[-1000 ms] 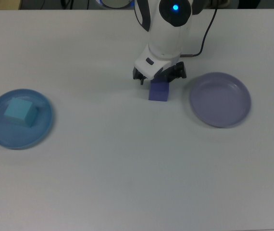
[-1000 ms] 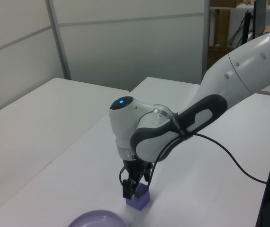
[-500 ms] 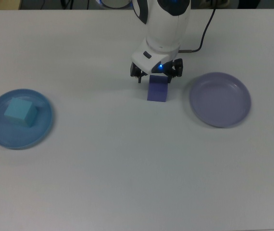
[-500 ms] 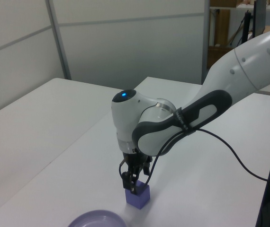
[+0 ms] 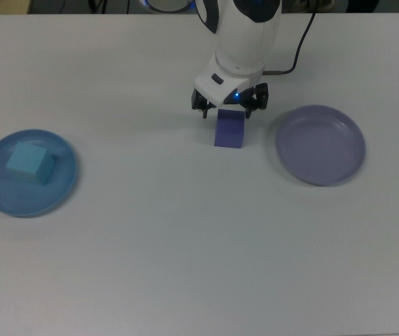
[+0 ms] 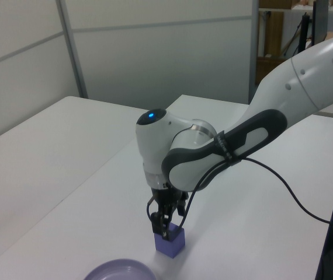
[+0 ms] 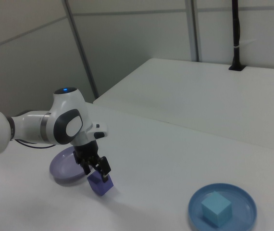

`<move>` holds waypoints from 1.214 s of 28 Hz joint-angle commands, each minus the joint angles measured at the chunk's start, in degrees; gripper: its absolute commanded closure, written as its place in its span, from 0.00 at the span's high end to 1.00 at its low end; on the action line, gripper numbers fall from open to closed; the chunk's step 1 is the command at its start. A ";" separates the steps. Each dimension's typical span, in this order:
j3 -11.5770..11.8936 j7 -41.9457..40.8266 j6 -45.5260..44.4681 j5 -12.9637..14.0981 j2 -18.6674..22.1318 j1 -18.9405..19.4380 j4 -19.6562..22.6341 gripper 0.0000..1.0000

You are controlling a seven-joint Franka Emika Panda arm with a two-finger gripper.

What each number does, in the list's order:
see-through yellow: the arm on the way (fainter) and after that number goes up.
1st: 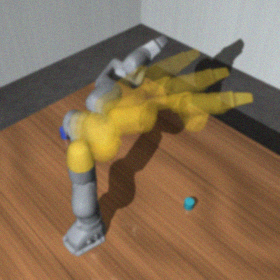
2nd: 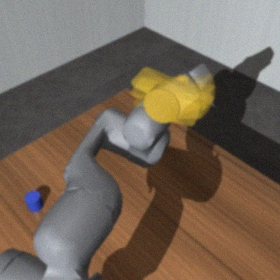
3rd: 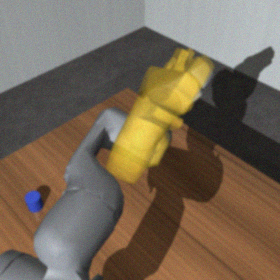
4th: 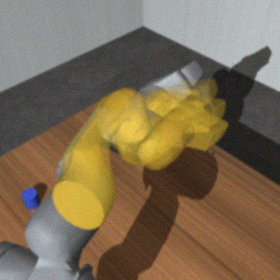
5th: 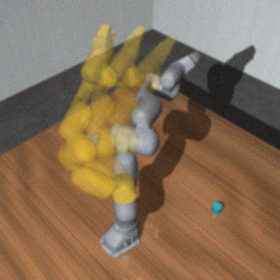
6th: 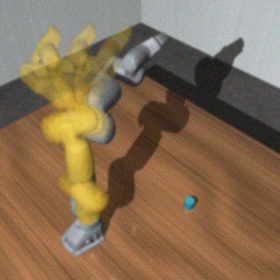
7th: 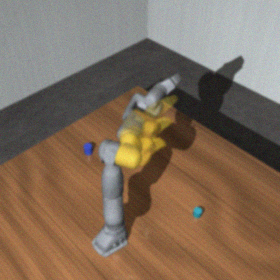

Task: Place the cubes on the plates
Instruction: 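Lift the purple cube and lower it onto the lavender plate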

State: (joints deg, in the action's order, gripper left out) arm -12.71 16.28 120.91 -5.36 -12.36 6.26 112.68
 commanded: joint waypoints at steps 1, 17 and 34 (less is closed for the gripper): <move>0.58 1.47 -0.24 -0.35 -3.10 1.56 -2.37 1.00; 0.76 1.57 1.78 -1.49 -3.90 1.65 -2.73 0.11; 0.67 8.94 -1.91 -4.74 -6.17 13.85 -17.57 0.11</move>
State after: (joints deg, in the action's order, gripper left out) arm -12.85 18.76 120.94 -6.41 -14.95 13.21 100.11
